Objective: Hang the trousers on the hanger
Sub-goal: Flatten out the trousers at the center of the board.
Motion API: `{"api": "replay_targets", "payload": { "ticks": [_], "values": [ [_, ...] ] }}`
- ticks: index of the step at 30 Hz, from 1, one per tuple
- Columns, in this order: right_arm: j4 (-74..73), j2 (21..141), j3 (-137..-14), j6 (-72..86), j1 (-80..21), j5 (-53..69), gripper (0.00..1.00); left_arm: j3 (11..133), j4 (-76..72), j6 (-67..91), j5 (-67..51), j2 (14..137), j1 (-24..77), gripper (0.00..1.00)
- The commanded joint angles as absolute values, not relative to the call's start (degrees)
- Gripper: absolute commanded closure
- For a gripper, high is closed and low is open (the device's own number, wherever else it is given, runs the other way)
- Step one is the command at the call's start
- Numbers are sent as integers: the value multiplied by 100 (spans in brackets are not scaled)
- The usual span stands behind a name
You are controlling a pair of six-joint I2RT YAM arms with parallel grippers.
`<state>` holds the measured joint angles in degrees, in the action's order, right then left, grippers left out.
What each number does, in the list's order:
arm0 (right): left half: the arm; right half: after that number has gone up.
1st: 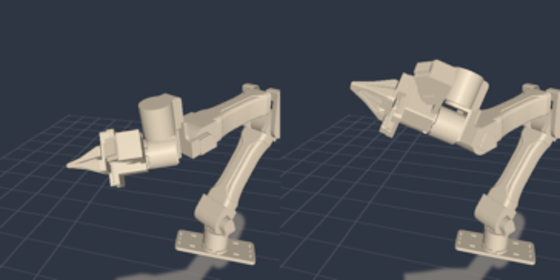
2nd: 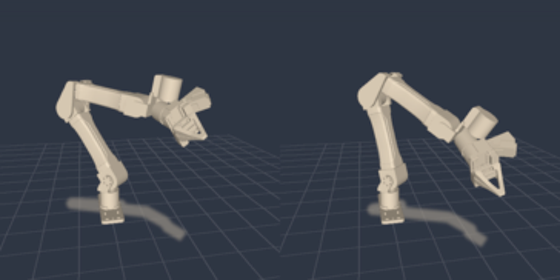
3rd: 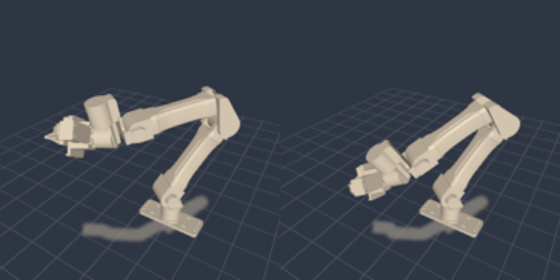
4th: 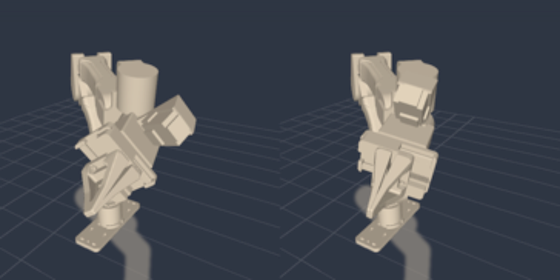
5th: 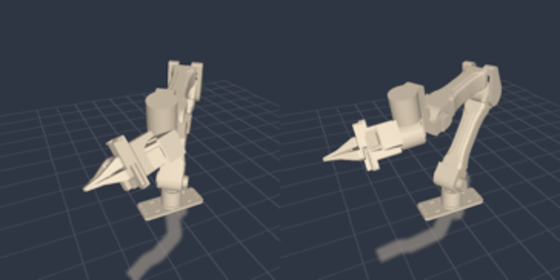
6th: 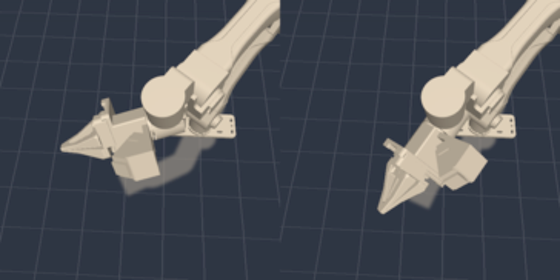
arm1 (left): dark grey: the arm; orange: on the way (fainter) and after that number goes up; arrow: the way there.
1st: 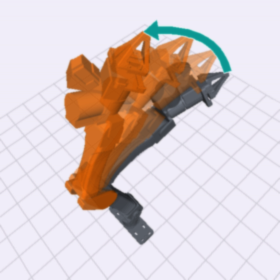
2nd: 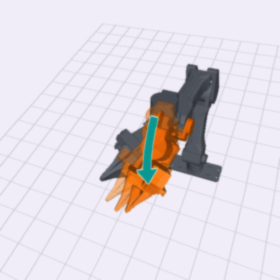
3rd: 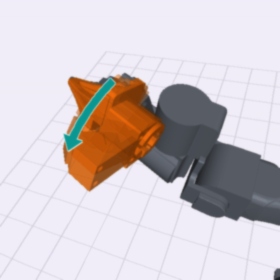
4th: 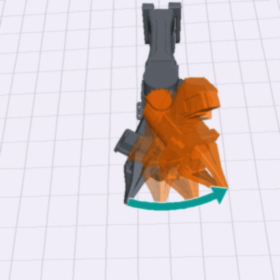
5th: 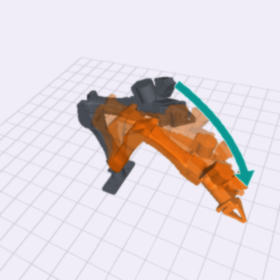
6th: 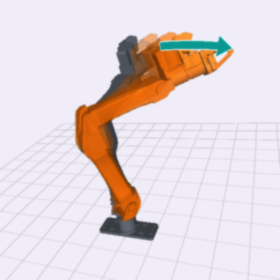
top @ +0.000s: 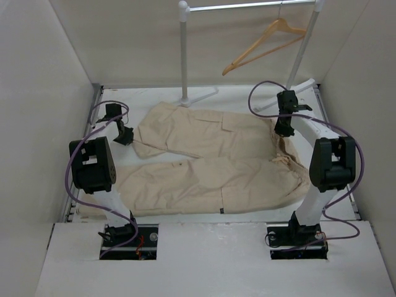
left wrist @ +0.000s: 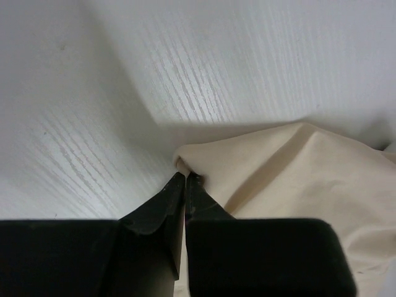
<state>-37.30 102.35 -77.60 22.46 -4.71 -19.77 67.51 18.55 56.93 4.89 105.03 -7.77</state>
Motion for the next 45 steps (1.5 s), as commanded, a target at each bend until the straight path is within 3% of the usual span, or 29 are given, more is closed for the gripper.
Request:
{"api": "replay_targets", "payload": {
  "ticks": [1, 4, 6, 12, 16, 19, 24, 27, 30, 32, 37, 39, 43, 45],
  "values": [
    [-3858, 10441, -8191, 2276, -268, -2153, 85, 7249, 1986, 5661, 931, 9757, -962, 100],
    [-3885, 10407, -8314, 2478, 30, -2127, 98, 7829, 2240, 5468, 1159, 9432, -1103, 100],
    [-3789, 10249, -8288, 2749, 232, -2127, 100, 8172, 2399, 5344, 1283, 9212, -1138, 100],
    [-3455, 9870, -8218, 3593, 952, -1987, 100, 8543, 2698, 5054, 1502, 8623, -1121, 100],
    [-3164, 10317, -8139, 4313, 1375, -1303, 100, 8666, 2235, 3933, 2012, 8280, -771, 100],
    [-2989, 10538, -7902, 4789, 1498, -1028, 100, 7861, 1514, 3069, 2503, 7912, -322, 97],
    [-2733, 10547, -7699, 5001, 1771, -1037, 98, 5901, 1222, 3303, 3111, 7313, -119, 91],
    [-2838, 10608, -7936, 5019, 1833, -1019, 87, 4916, 1160, 3673, 3033, 7199, -23, 79],
    [-3093, 10547, -8199, 5001, 1833, -1203, 56, 4352, 1125, 3902, 2778, 6927, 127, 64],
    [-3094, 10354, -8270, 4931, 1798, -1292, 44, 4193, 1160, 3981, 2707, 6602, 93, 56],
    [-2971, 9643, -8131, 4703, 1491, -1424, 33, 4481, 1196, 4008, 2532, 6091, -469, 45],
    [-2840, 9362, -7911, 4597, 1219, -1520, 37, 4850, 1265, 4025, 2313, 6571, -724, 43],
    [-2348, 8703, -7121, 4456, 560, -1275, 85, 5948, 1661, 4087, 1663, 8406, -1041, 41],
    [-2119, 8360, -6673, 4386, 217, -1056, 92, 6422, 1653, 4052, 1189, 9207, -1103, 42]
  ]
}}
